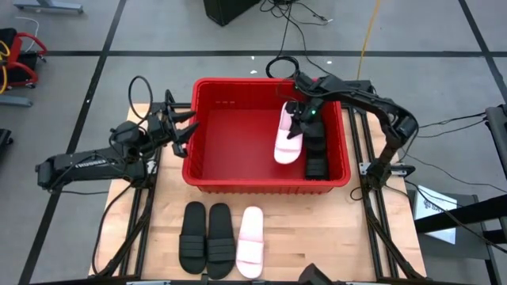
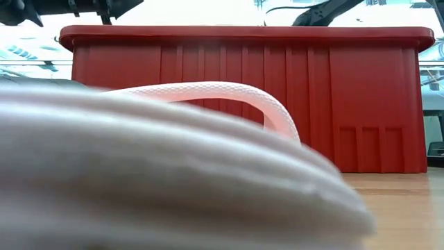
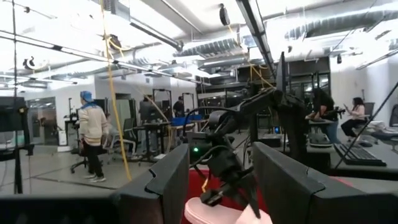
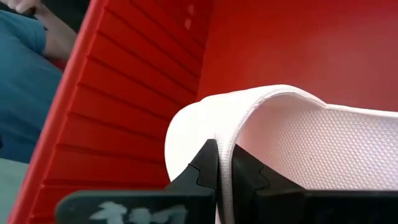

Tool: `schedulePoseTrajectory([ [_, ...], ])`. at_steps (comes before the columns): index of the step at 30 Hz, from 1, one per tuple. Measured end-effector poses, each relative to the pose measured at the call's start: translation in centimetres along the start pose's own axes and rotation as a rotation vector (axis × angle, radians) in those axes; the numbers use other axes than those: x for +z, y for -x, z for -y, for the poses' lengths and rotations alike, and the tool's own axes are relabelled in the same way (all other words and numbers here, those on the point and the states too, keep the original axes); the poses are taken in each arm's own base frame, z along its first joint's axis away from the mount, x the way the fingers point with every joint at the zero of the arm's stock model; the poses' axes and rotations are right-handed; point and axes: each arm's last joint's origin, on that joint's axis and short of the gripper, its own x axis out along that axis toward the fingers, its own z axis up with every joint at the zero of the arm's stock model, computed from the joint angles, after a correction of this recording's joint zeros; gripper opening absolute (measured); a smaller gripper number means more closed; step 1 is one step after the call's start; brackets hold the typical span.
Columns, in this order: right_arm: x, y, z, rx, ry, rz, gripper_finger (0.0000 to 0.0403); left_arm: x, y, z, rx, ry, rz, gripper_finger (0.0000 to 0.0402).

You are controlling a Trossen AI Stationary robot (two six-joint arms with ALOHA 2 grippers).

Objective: Pick and place slides into bin
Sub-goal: Put the right white slide into the red bin

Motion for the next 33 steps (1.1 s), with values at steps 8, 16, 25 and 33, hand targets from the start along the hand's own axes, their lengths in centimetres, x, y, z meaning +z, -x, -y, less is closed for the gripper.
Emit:
schedulePoseTrajectory([
  [8, -0.5, -1.8, 1.2, 0.084, 0.014, -0.02, 0.0004, -0.3, 0.0, -0.4, 0.023, -0.007, -0.026, 0.0184],
  [16, -0.8, -4.5, 2.3, 0.129, 0.003, -0.077, 0.0004, -0.4, 0.0, -0.6, 0.036, -0.012, -0.039, 0.0184],
  [25, -1.6, -7.4, 3.6, 0.176, -0.069, -0.151, 0.0004, -0.4, 0.0, -0.6, 0.036, -0.012, -0.039, 0.0184],
  [33, -3.1, -8.1, 3.6, 0.187, -0.145, -0.188, 0.0004, -0.4, 0.0, -0.6, 0.036, -0.009, -0.042, 0.0184],
])
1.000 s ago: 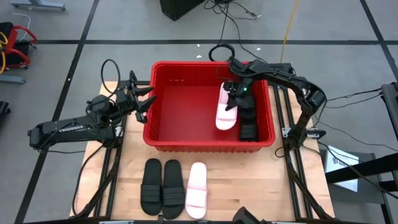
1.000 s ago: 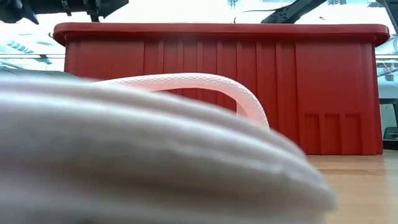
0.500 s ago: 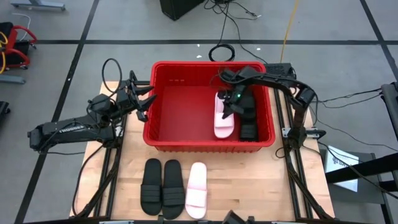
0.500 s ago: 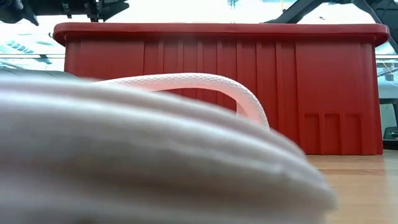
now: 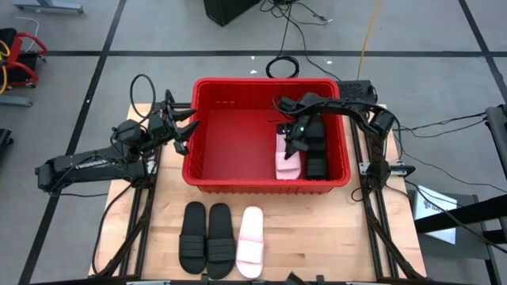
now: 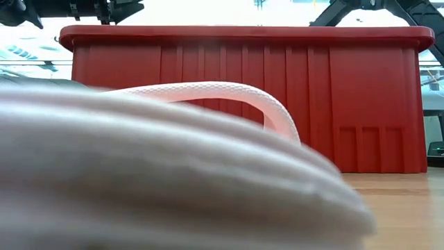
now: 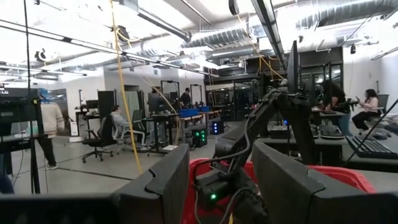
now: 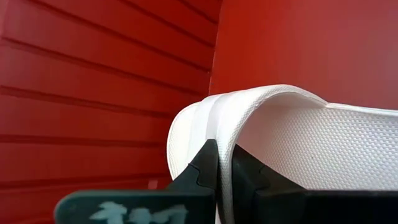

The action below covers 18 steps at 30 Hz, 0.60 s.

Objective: Pick and place slides into bin
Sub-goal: Put the right white slide into the red bin

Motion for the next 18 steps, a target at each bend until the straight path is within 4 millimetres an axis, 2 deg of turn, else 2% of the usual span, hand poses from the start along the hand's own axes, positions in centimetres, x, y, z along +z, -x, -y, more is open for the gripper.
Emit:
schedulePoseTrajectory([
  [7, -1.7, -1.0, 0.7, -0.008, -0.058, -0.023, 0.0004, -0.1, 0.0, 0.0, -0.001, -0.003, -0.012, 0.0184],
  [18, -2.9, -2.4, 0.9, 0.019, -0.107, -0.036, 0.0004, -0.1, 0.0, 0.0, 0.007, -0.006, -0.013, 0.0184],
])
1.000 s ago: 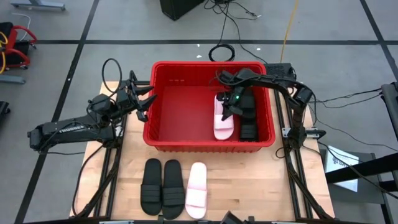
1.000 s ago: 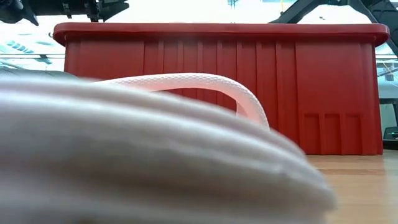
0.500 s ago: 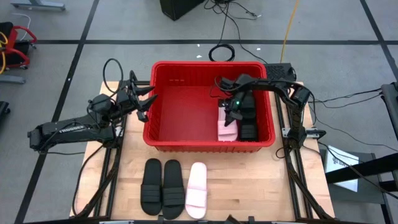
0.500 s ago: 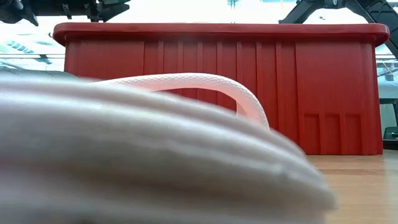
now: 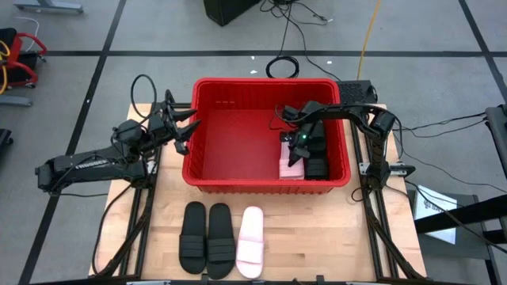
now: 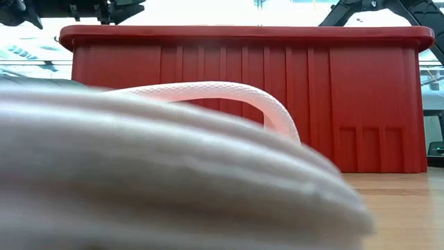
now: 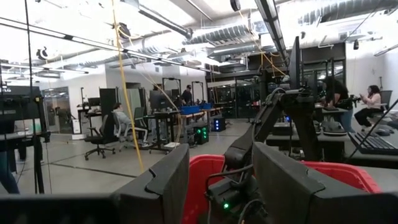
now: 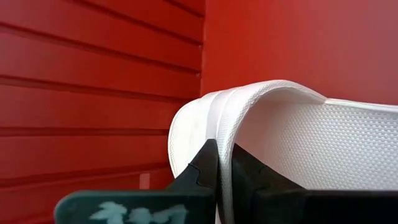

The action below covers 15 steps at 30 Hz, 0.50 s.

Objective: Pick and place slides into bin
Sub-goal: Put the right white slide into the red bin

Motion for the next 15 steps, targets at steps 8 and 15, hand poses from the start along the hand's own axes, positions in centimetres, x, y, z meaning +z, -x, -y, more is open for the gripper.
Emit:
schedulePoseTrajectory([
  [8, -0.11, -1.04, -0.33, 0.022, 0.015, -0.016, 0.0004, -0.01, 0.0, 0.0, 0.001, -0.013, -0.001, 0.0184],
  [15, 0.13, -1.06, -0.17, 0.01, 0.031, 0.0, 0.002, -0.01, 0.0, 0.0, 0.001, -0.008, -0.002, 0.0184],
])
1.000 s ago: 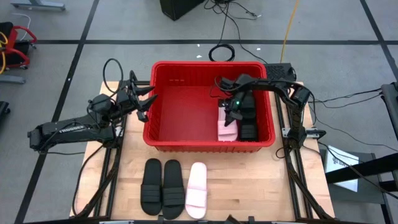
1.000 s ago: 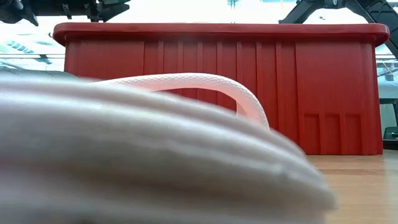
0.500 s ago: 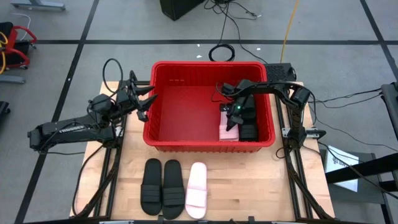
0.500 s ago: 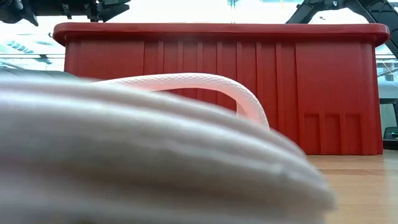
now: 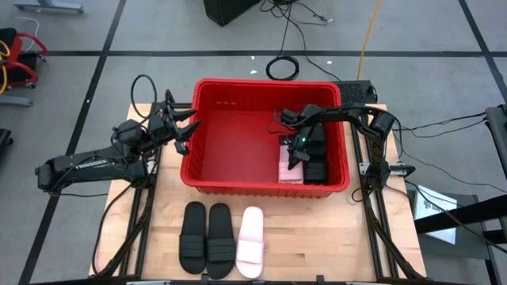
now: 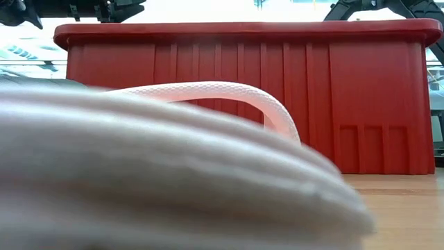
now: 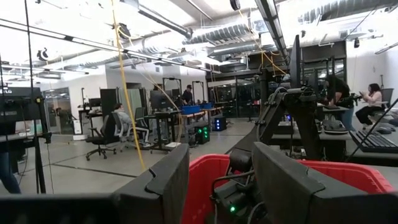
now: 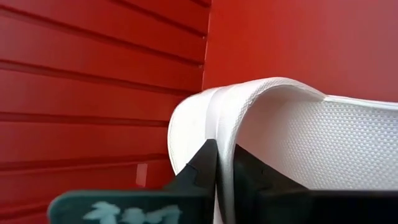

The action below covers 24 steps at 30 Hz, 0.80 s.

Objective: Pick and place slides into bin
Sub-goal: Put the right white slide into the red bin

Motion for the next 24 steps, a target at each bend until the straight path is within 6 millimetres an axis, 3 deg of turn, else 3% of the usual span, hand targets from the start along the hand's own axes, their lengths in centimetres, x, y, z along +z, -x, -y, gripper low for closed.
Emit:
schedulePoseTrajectory([
  [15, 0.23, 0.02, 0.22, -0.022, 0.044, 0.011, 0.0112, -0.01, 0.0, 0.0, 0.0, 0.0, -0.001, 0.0184],
  [24, -0.01, 0.69, 0.86, -0.108, 0.031, -0.011, 0.0138, -0.01, -0.01, 0.0, 0.0, 0.004, -0.001, 0.0184],
])
